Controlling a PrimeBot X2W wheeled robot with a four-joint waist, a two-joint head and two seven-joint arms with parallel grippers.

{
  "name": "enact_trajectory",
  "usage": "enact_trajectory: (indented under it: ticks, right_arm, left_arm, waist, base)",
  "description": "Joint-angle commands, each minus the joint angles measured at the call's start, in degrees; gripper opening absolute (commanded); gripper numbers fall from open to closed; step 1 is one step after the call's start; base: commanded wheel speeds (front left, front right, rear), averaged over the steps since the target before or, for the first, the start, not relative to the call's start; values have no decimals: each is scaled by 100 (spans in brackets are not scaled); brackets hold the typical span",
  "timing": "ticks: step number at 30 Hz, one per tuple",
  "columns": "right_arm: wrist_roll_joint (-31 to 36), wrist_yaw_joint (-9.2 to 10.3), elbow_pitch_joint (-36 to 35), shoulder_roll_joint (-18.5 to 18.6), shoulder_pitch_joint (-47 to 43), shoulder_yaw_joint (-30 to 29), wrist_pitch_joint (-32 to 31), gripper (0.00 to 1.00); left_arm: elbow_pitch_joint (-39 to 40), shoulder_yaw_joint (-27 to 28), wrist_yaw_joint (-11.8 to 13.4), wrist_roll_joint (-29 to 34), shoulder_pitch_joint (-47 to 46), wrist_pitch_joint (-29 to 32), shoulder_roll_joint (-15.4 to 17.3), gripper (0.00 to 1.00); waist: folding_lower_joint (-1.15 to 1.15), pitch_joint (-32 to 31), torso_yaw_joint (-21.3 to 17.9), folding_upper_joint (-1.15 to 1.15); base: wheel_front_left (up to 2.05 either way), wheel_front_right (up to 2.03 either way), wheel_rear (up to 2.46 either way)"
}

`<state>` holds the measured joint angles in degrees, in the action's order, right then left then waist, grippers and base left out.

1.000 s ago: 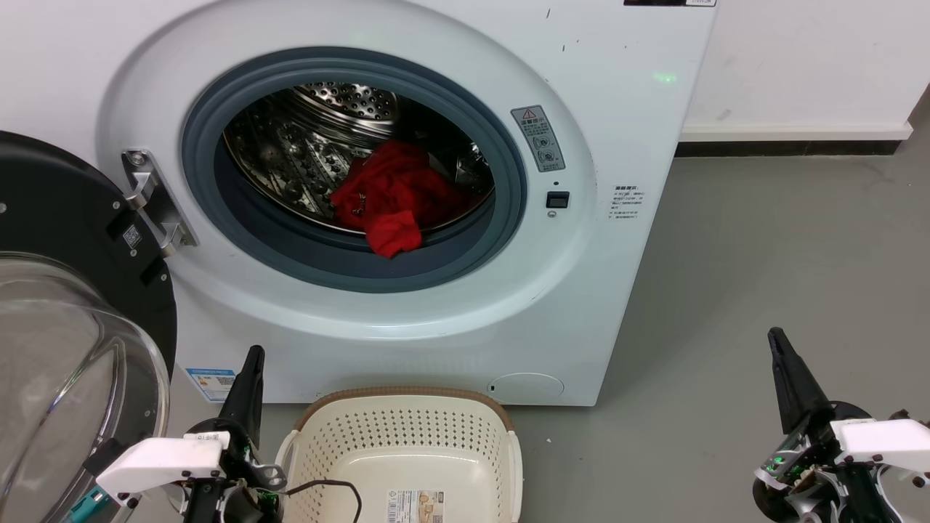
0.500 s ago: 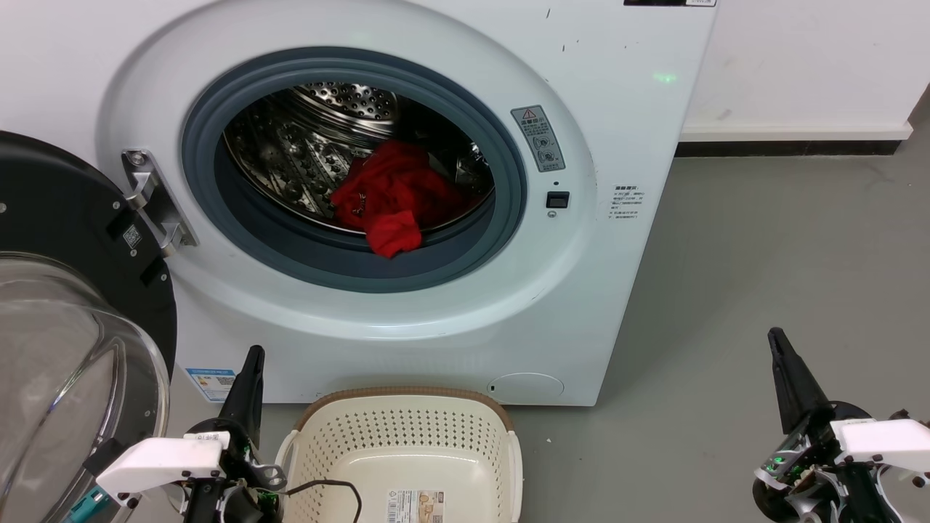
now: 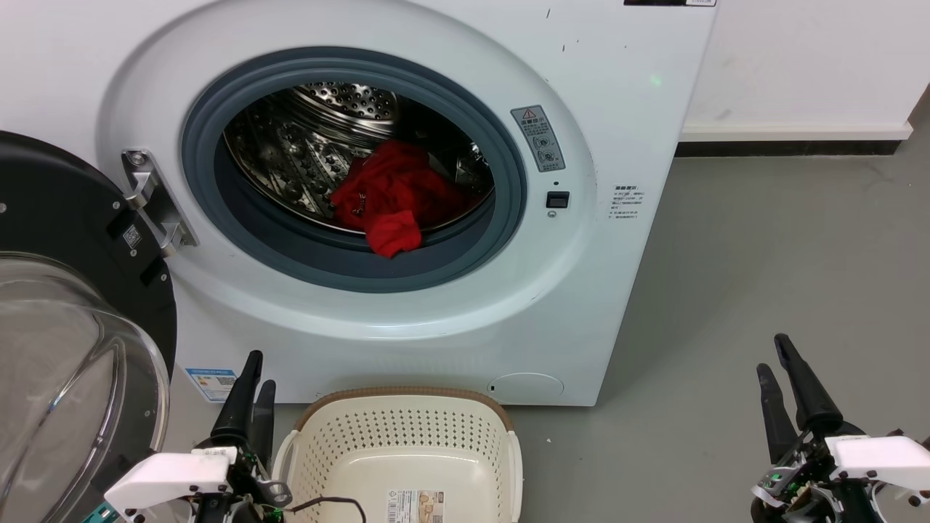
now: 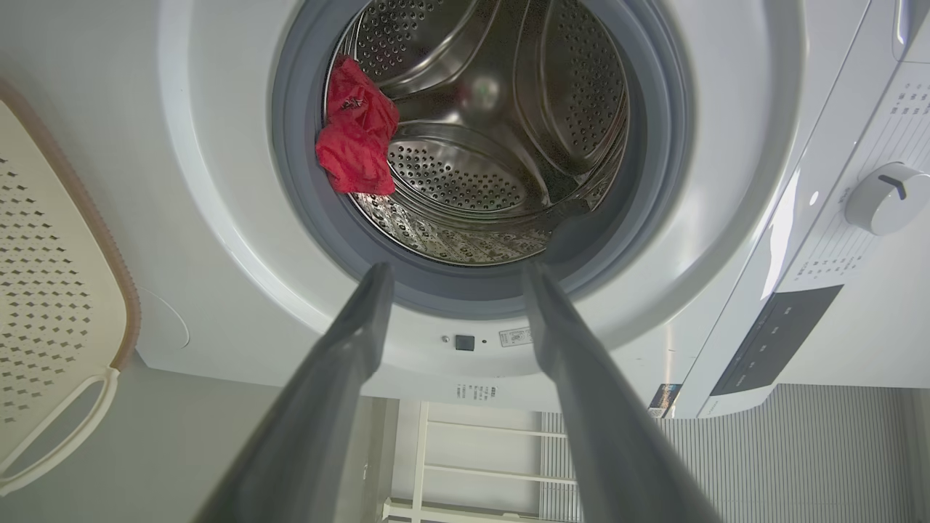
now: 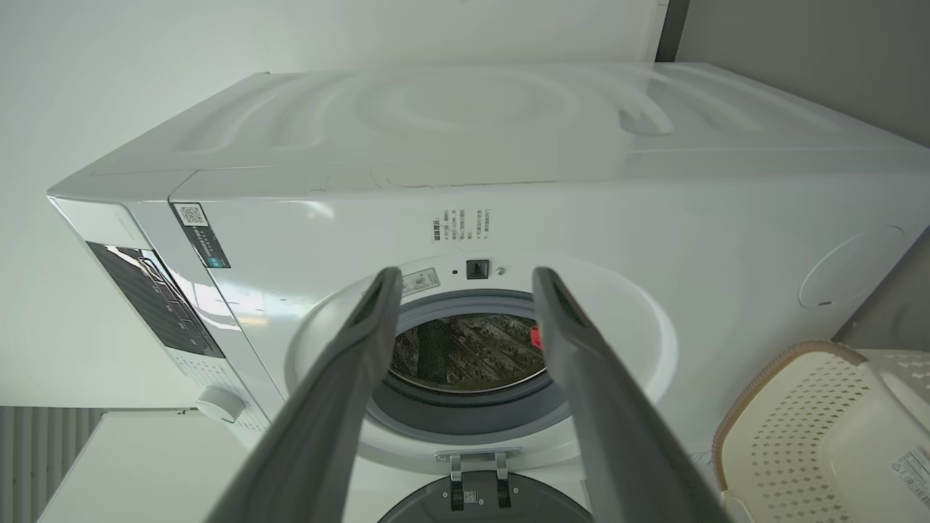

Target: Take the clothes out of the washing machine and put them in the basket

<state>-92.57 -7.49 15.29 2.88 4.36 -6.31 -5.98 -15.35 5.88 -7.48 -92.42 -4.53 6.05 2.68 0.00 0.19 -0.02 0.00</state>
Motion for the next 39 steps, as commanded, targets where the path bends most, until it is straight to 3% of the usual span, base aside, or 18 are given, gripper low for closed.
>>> enact_trajectory:
  ticks: [1,12,32,39]
  right_arm:
    - [-3,0,-134,6,97,29,52,100]
    - [618,0,-341,6,7,76,368,100]
    - [3798,0,-767,7,-108,203,836,100]
    - [4552,0,-804,7,-175,231,904,100]
  left_arm:
    - [128,-66,0,21,-125,-57,13,100]
    - [419,-288,0,449,-179,-379,15,100]
    - [706,-492,4,3412,-205,-848,20,100]
    - [731,-601,33,4251,-165,-990,22,100]
  waist:
    - [0,1,-2,0]
    - [0,13,-26,0]
    - [0,58,-67,0]
    - [0,52,-82,0]
  base:
    - [0,0,0]
    - [0,0,0]
    - [0,0,0]
    - [0,0,0]
